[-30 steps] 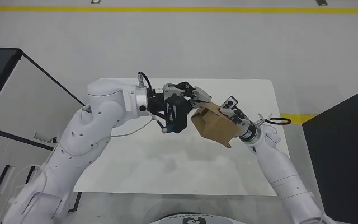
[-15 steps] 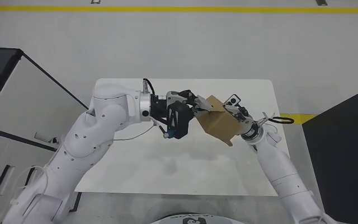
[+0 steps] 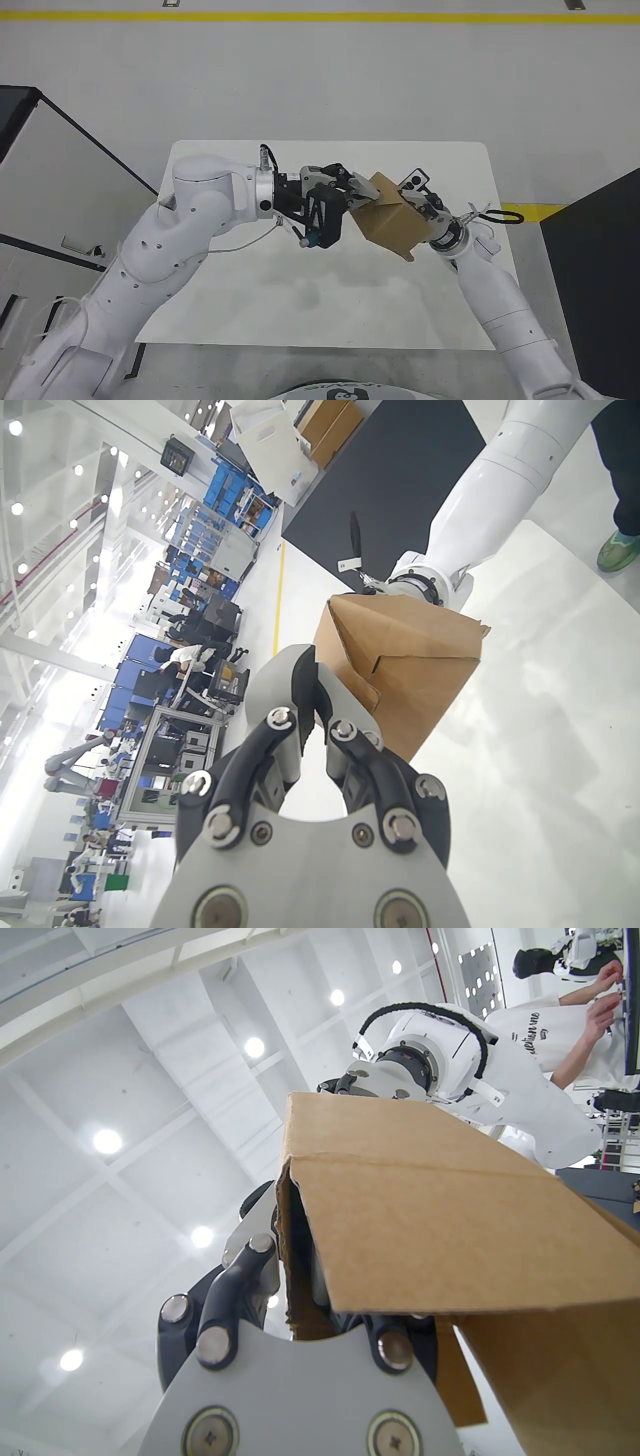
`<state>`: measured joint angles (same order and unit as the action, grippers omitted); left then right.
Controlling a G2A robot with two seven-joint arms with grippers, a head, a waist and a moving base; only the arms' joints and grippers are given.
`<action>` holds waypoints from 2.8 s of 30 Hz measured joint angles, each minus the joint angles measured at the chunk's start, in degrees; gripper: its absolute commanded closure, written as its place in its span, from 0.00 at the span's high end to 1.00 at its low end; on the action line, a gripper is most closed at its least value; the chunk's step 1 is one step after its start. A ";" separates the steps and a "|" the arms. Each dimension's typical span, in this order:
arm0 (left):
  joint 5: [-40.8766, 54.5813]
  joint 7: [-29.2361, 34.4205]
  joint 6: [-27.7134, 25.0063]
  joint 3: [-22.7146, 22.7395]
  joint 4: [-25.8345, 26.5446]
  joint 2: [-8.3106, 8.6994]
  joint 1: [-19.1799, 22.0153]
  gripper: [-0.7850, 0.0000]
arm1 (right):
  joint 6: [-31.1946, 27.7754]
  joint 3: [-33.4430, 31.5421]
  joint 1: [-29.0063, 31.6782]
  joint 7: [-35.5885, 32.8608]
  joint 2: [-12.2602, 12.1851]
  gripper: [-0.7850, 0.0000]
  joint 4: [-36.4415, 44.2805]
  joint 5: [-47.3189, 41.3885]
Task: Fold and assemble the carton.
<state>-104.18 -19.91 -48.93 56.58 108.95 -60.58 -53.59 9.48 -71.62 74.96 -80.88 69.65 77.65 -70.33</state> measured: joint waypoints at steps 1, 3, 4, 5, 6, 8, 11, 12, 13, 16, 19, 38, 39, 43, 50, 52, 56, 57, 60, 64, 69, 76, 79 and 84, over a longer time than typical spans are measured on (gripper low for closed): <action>0.00 0.00 0.00 0.00 0.00 0.00 0.00 0.00 | 0.01 0.00 0.00 0.01 0.00 0.00 0.00 0.00; -0.01 0.52 0.25 -0.07 0.24 0.01 -0.39 0.00 | 0.01 0.00 0.00 0.02 0.00 0.00 0.00 0.01; -0.22 0.97 0.09 -0.06 0.53 0.06 -0.58 0.00 | 0.01 0.00 0.00 0.02 0.00 0.00 0.00 0.01; -0.37 1.36 -0.38 0.04 0.90 0.15 -0.78 0.00 | 0.01 0.00 0.00 0.02 0.00 0.00 0.00 0.01; -0.41 1.55 -0.86 0.17 1.10 0.23 -0.89 0.00 | 0.01 0.00 0.00 0.02 0.00 0.00 0.00 0.01; -1.02 2.44 -2.41 0.46 1.62 0.45 -0.93 0.00 | 0.01 0.00 0.00 0.02 0.00 0.00 0.00 0.01; -1.77 2.96 -3.82 0.51 2.56 0.66 -0.91 0.00 | 0.01 0.00 0.00 0.02 0.00 0.00 0.00 0.01; -2.08 3.12 -4.22 0.43 2.82 0.71 -0.82 0.00 | 0.01 0.00 0.00 0.02 0.00 0.00 0.00 0.01; -2.42 3.32 -4.70 0.29 3.04 0.75 -0.69 0.00 | 0.01 0.00 0.00 0.02 0.00 0.00 0.00 0.01; -3.18 3.73 -5.90 -0.29 3.38 0.81 -0.10 0.00 | 0.01 0.00 0.00 0.02 0.00 0.00 0.00 0.01; -3.28 3.77 -6.40 -0.78 3.21 0.80 0.49 0.00 | 0.01 0.00 0.00 0.02 0.00 0.00 0.00 0.01; -2.54 6.14 -5.96 -4.71 2.63 0.16 3.04 0.00 | 0.01 0.00 0.00 0.02 0.00 0.00 0.00 0.01; -2.50 6.27 -5.90 -4.90 2.62 0.12 3.15 0.00 | 0.01 0.00 0.00 0.02 0.00 0.00 0.00 0.01; -2.39 6.71 -5.64 -5.56 2.50 -0.03 3.53 0.00 | 0.01 0.00 0.00 0.02 0.00 0.00 0.00 0.01; -1.99 7.20 -5.44 -5.92 2.31 -0.12 3.88 0.00 | 0.01 0.00 0.00 0.02 0.00 0.00 0.00 0.01; -1.80 7.30 -5.46 -5.68 2.32 -0.08 3.89 0.00 | 0.01 0.00 0.00 0.02 0.00 0.00 0.00 0.01; -1.21 7.68 -5.39 -4.10 2.32 0.22 3.54 0.00 | 0.01 0.00 0.00 0.02 0.00 0.00 0.00 0.01; -1.10 7.74 -5.44 -3.70 2.34 0.31 3.38 0.00 | 0.01 0.00 0.00 0.02 0.00 0.00 0.00 0.01; -0.84 7.85 -5.70 -2.49 2.55 0.61 2.82 0.00 | 0.01 0.00 0.00 0.02 0.00 0.00 0.00 0.01; -0.60 7.76 -5.93 -1.39 2.99 0.92 2.27 0.00 | 0.01 0.00 0.00 0.02 0.00 0.00 0.00 0.01; -0.76 7.54 -6.35 -1.05 3.31 1.15 2.01 0.00 | 0.01 0.00 0.00 0.02 0.00 0.00 0.00 0.01; -2.04 6.64 -7.01 -3.03 3.10 1.08 2.60 0.00 | 0.01 0.00 0.00 0.02 0.00 0.00 0.00 0.01; -2.62 6.45 -6.64 -4.34 2.56 0.88 3.15 0.00 | 0.01 0.00 0.00 0.02 0.00 0.00 0.00 0.01; -2.69 6.93 -6.71 -6.23 1.48 0.46 4.42 0.00 | 0.01 0.00 0.00 0.02 0.00 0.00 0.00 0.01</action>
<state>-106.87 -12.97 -55.64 50.34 110.43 -60.12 -49.17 9.49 -71.62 74.96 -80.86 69.65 77.66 -70.32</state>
